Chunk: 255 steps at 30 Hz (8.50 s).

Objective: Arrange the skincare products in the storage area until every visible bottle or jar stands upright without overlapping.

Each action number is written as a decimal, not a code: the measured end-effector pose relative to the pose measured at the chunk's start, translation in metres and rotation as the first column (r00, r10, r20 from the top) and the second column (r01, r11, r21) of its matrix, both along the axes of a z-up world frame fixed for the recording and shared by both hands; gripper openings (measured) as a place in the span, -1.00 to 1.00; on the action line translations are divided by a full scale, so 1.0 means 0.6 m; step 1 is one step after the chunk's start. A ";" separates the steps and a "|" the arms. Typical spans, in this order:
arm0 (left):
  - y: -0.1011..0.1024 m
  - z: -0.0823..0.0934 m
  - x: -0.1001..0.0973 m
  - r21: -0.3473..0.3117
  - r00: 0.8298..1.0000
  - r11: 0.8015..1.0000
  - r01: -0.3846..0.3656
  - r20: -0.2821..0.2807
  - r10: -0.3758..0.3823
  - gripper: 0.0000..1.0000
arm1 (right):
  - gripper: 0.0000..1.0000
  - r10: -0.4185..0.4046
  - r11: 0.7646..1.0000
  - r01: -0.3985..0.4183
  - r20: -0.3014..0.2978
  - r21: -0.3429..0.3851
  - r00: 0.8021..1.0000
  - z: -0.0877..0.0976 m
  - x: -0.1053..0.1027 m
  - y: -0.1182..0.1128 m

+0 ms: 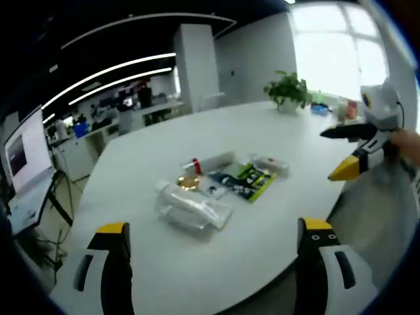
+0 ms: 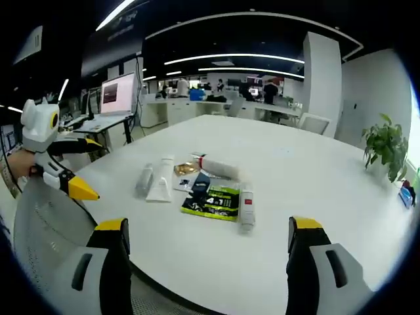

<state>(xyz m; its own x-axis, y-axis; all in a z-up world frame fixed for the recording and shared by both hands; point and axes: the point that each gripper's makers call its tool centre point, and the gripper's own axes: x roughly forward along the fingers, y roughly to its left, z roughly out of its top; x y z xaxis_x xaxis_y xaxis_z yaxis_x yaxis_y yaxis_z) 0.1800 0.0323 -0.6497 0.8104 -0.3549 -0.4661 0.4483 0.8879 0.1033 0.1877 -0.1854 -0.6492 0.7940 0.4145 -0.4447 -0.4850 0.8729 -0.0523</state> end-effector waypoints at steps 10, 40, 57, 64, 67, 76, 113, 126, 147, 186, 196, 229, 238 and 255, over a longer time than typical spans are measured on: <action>0.000 0.000 -0.001 0.001 1.000 1.000 0.000 -0.001 0.000 0.98 | 0.99 0.004 1.000 -0.004 -0.003 -0.007 1.000 -0.001 -0.001 0.001; -0.002 -0.004 -0.002 0.001 1.000 1.000 0.010 -0.019 -0.010 0.98 | 0.99 0.012 1.000 -0.013 -0.026 -0.013 1.000 -0.007 -0.002 0.003; -0.007 -0.012 -0.003 -0.014 0.998 1.000 0.026 -0.061 -0.027 0.98 | 0.99 0.033 0.999 -0.034 -0.027 -0.002 0.999 -0.003 0.001 0.009; -0.006 -0.008 0.006 -0.034 0.998 0.999 0.020 -0.058 -0.022 0.97 | 0.99 0.061 0.998 -0.061 -0.021 -0.012 0.998 0.007 0.011 0.015; -0.008 -0.010 0.011 -0.043 0.998 0.999 0.023 -0.062 -0.026 0.97 | 0.99 0.073 0.997 -0.073 -0.015 -0.016 0.997 0.012 0.018 0.019; -0.002 -0.001 0.032 -0.047 0.999 0.999 0.020 -0.045 -0.022 0.97 | 0.99 0.101 0.994 -0.102 -0.017 -0.037 0.995 0.016 0.042 0.018; 0.007 -0.026 0.064 -0.096 0.999 0.995 -0.026 -0.047 0.022 0.94 | 0.99 0.356 0.898 -0.373 -0.115 -0.231 0.927 -0.002 0.216 0.081; 0.016 -0.026 0.068 -0.105 0.998 0.994 -0.043 -0.047 0.038 0.93 | 0.90 0.447 0.826 -0.479 -0.174 -0.297 0.878 -0.025 0.267 0.102; 0.029 -0.037 0.074 -0.084 0.998 0.995 -0.049 -0.052 0.044 0.92 | 0.60 0.529 0.733 -0.583 -0.245 -0.349 0.812 -0.067 0.338 0.136; 0.031 -0.035 0.073 -0.065 0.996 0.996 -0.069 -0.053 0.065 0.88 | -0.13 0.609 0.460 -0.792 -0.506 -0.401 0.611 -0.164 0.383 0.174; 0.032 -0.034 0.074 -0.062 0.996 0.995 -0.075 -0.051 0.072 0.87 | -0.26 0.575 0.374 -0.829 -0.597 -0.416 0.560 -0.190 0.411 0.157; 0.033 -0.046 0.072 -0.054 0.995 0.996 -0.065 -0.080 0.061 0.85 | -0.36 0.451 0.196 -0.891 -0.769 -0.410 0.453 -0.203 0.403 0.163; 0.033 -0.046 0.071 -0.058 0.995 0.996 -0.065 -0.084 0.060 0.83 | -0.43 0.432 0.210 -0.887 -0.775 -0.410 0.461 -0.203 0.405 0.163; 0.033 -0.043 0.073 -0.055 0.996 0.997 -0.062 -0.071 0.058 0.82 | -0.49 0.485 0.308 -0.840 -0.687 -0.446 0.542 -0.197 0.405 0.159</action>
